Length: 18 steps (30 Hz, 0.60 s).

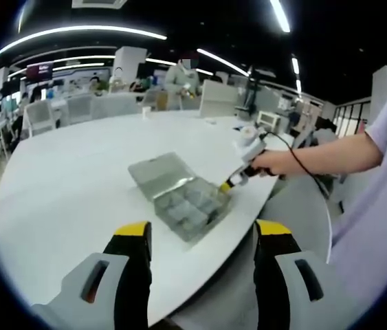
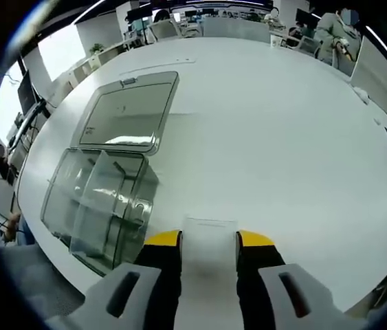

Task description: Insert the divider into the dual guide fixture by aligning both edges with the guide slots and pushing it downward to the bottom, including one-sided entry, uneven engagement, binding, and posture correction.

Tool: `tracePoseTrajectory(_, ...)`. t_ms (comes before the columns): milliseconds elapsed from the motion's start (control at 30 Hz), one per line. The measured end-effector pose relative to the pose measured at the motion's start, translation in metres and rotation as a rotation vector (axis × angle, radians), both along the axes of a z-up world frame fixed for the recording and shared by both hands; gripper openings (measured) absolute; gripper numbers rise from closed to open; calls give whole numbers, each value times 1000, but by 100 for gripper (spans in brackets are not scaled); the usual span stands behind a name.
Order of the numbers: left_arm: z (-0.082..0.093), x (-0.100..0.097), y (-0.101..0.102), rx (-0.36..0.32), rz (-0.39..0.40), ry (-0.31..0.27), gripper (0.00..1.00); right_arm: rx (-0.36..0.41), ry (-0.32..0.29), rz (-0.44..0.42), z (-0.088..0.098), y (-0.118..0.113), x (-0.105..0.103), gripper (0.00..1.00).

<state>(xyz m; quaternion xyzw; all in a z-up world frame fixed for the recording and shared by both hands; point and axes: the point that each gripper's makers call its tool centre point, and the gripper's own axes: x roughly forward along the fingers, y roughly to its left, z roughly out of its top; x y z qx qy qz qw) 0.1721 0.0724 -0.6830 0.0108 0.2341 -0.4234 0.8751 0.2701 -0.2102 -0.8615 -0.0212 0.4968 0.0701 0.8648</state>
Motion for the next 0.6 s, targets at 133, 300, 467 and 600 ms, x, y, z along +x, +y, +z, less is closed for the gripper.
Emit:
tracePoseTrajectory(133,-1,1,-1,-1,0,3,58,4,-12,8,4,-1,0,26)
tracePoseTrajectory(300,-1,2,-2,-4,0,7,57,17,-36,11,11,-1,0,26)
tracePoseTrajectory(467,-2,4,-4,-7,-4,10,57,12,-69,37,18,-3,0,26)
tracePoseTrajectory(600,-1,5,-6,-11,-4,13,58,20,-101,51,28,-2,-4,26)
